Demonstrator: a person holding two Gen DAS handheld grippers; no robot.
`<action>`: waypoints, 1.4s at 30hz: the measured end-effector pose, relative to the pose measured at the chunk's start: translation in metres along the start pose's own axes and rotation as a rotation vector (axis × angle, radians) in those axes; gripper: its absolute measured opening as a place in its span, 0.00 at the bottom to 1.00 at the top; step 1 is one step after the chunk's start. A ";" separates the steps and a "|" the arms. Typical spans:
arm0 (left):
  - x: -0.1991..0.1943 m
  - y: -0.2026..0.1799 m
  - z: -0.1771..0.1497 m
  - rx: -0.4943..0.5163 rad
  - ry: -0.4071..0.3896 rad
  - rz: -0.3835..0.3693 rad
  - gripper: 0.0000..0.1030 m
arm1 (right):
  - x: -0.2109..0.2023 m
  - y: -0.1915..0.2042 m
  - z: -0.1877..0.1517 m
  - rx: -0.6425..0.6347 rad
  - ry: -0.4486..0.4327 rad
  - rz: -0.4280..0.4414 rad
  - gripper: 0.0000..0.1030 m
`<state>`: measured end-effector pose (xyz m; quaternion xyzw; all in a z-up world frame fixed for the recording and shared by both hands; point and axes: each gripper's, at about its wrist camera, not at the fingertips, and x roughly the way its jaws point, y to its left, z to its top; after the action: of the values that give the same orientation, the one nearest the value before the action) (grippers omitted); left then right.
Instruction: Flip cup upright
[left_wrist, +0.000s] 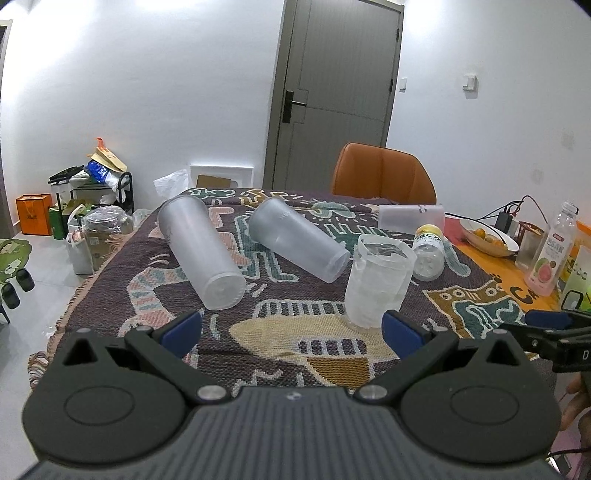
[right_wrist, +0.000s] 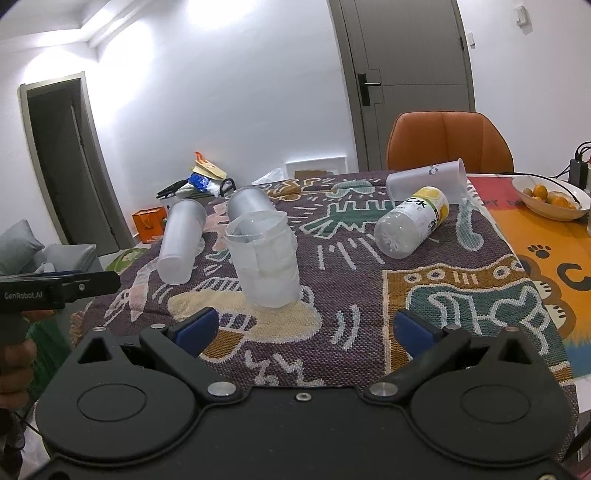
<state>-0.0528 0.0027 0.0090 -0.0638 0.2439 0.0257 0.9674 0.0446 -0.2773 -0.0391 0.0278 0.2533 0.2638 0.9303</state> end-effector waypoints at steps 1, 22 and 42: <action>0.000 0.000 0.000 0.000 0.001 0.001 1.00 | 0.000 0.000 0.000 -0.001 0.000 0.001 1.00; 0.001 0.002 -0.001 -0.005 0.015 0.010 1.00 | 0.002 -0.001 0.000 0.006 0.004 0.001 1.00; 0.001 0.002 -0.001 -0.003 0.019 0.007 1.00 | 0.002 -0.001 0.000 0.008 0.003 0.001 1.00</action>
<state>-0.0526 0.0044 0.0070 -0.0646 0.2531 0.0286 0.9649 0.0465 -0.2777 -0.0399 0.0311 0.2557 0.2633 0.9297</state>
